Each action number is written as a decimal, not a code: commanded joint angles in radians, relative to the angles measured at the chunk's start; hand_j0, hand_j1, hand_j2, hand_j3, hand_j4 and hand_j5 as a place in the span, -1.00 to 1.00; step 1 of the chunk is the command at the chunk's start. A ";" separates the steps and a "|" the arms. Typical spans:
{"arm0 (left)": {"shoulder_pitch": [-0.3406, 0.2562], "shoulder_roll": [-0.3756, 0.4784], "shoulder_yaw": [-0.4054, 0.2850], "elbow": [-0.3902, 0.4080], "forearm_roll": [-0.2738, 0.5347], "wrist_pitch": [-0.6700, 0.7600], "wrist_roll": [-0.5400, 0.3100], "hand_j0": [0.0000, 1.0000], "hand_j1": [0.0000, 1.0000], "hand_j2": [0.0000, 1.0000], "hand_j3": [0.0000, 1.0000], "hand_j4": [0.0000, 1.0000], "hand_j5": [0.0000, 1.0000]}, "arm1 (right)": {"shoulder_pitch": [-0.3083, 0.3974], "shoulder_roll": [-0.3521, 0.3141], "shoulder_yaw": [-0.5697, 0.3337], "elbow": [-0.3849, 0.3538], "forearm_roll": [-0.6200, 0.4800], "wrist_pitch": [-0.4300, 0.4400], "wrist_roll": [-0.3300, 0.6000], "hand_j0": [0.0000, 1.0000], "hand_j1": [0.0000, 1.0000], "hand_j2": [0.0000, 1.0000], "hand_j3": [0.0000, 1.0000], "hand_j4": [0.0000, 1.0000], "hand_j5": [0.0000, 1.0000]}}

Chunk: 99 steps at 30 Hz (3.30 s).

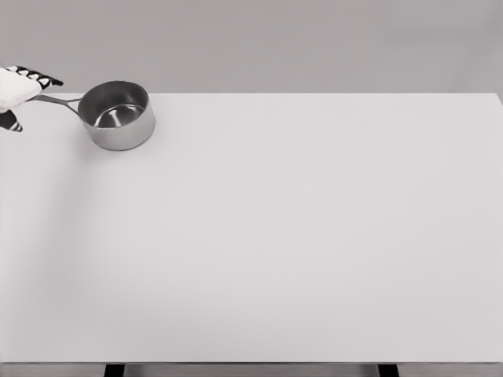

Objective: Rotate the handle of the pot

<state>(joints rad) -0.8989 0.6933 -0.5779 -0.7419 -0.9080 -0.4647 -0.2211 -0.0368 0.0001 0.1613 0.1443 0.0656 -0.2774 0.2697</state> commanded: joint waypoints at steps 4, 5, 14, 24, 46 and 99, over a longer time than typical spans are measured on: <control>0.002 0.000 -0.002 0.001 0.011 0.001 -0.030 1.00 1.00 1.00 1.00 1.00 1.00 | 0.000 0.000 0.000 0.000 0.000 0.000 0.000 1.00 1.00 1.00 1.00 1.00 1.00; 0.003 0.002 -0.002 0.001 0.014 0.001 -0.029 1.00 1.00 1.00 1.00 1.00 1.00 | 0.000 0.000 0.000 0.000 0.000 0.000 0.000 1.00 1.00 1.00 1.00 1.00 1.00; 0.011 0.012 -0.002 -0.007 0.043 -0.009 -0.024 1.00 1.00 1.00 1.00 1.00 1.00 | 0.000 0.000 0.000 0.000 0.000 0.000 0.000 1.00 1.00 1.00 1.00 1.00 1.00; 0.012 0.043 -0.002 -0.011 0.044 -0.052 -0.026 1.00 1.00 1.00 1.00 1.00 1.00 | 0.000 0.000 0.000 0.000 0.000 0.000 0.000 1.00 1.00 1.00 1.00 1.00 1.00; 0.012 0.045 -0.043 -0.013 0.040 -0.049 -0.027 1.00 1.00 1.00 1.00 1.00 1.00 | 0.000 0.000 0.000 0.000 0.000 0.000 0.000 1.00 1.00 1.00 1.00 1.00 1.00; -0.034 0.014 -0.079 0.091 0.043 -0.009 -0.006 1.00 1.00 1.00 1.00 1.00 1.00 | 0.000 0.000 0.000 0.000 0.000 0.000 0.000 1.00 1.00 1.00 1.00 1.00 1.00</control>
<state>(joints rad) -0.9342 0.7046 -0.6593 -0.6490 -0.8683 -0.4700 -0.2276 -0.0368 0.0001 0.1613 0.1442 0.0656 -0.2774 0.2697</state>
